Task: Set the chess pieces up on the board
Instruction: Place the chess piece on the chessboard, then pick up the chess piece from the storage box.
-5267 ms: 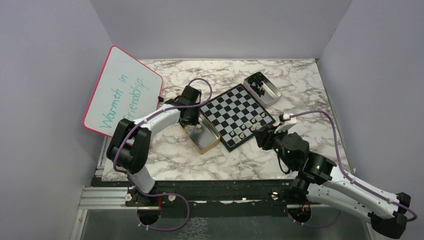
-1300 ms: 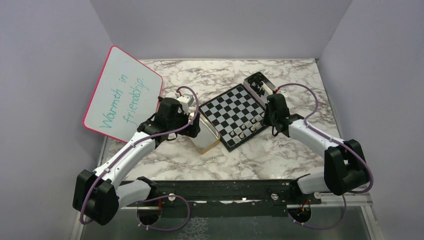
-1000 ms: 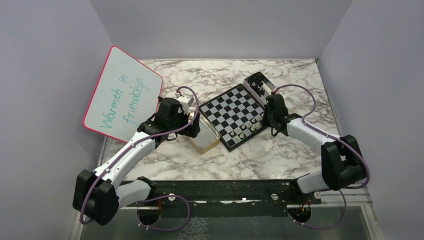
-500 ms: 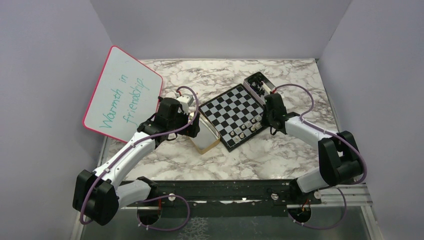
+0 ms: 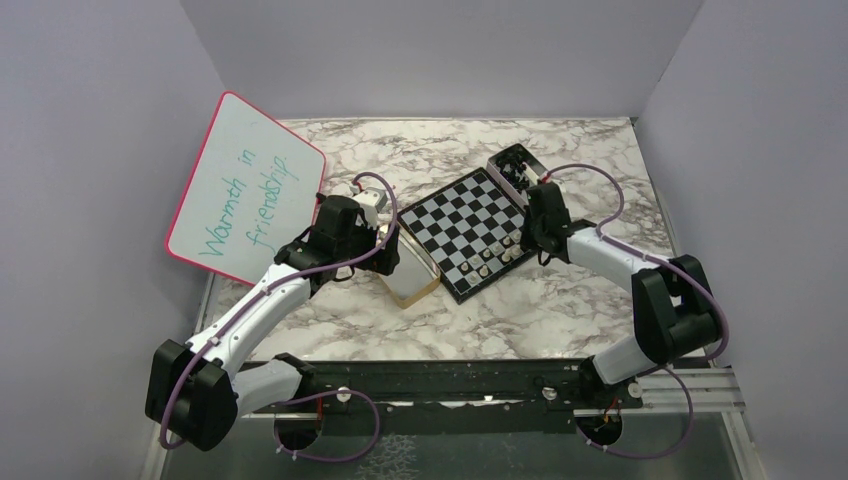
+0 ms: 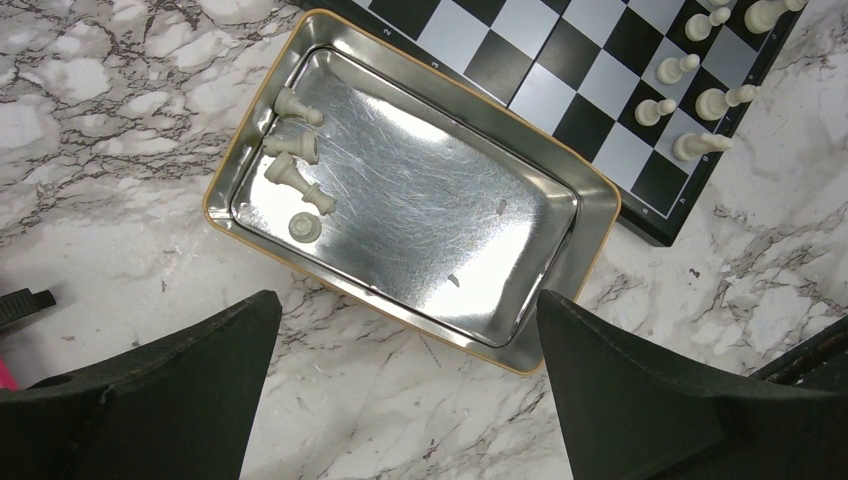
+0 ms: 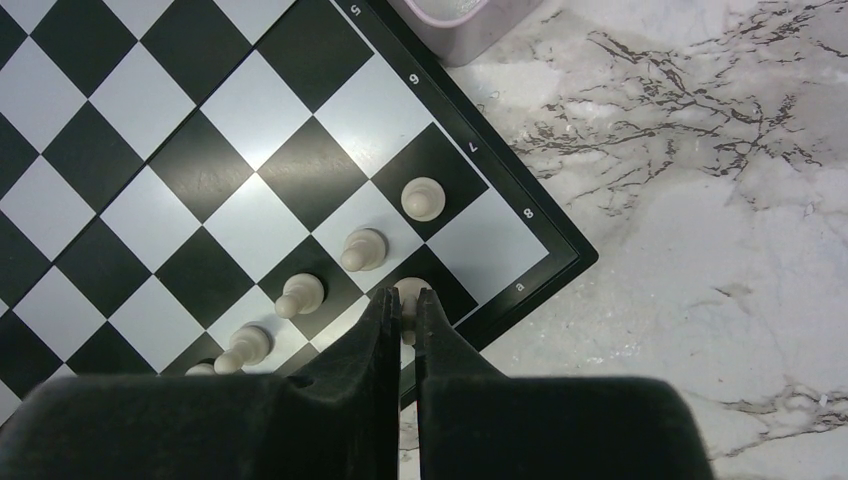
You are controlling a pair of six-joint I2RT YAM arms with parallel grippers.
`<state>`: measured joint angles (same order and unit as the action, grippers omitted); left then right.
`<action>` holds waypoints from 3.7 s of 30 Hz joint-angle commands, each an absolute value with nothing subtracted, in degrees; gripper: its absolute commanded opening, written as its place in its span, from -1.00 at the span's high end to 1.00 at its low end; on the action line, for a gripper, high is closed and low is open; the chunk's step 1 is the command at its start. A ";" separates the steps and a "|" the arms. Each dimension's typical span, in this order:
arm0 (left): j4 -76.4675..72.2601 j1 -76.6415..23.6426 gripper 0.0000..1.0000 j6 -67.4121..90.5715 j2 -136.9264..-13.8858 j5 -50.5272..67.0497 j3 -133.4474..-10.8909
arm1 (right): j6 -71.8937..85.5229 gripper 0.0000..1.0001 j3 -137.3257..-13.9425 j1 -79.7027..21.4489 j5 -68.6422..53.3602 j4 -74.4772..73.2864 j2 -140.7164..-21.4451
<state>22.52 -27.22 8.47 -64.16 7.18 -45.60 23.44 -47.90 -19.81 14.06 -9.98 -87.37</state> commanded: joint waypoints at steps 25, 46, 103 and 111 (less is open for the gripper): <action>22.32 -27.37 -0.98 7.65 -62.49 5.89 -45.09 | 22.33 0.75 -51.62 -19.51 13.39 -17.60 -90.52; 22.59 -27.42 -0.98 7.82 -62.17 5.47 -45.04 | 21.65 0.47 -53.14 -19.52 12.81 -16.88 -89.56; 25.41 -26.19 0.01 10.17 -80.15 -8.12 -57.18 | 18.38 -0.80 -45.70 -19.53 -8.95 -20.56 -52.48; 25.58 -26.19 0.14 12.28 -84.40 -6.57 -59.91 | 17.87 -0.80 -44.83 -19.52 -9.67 -19.77 -52.53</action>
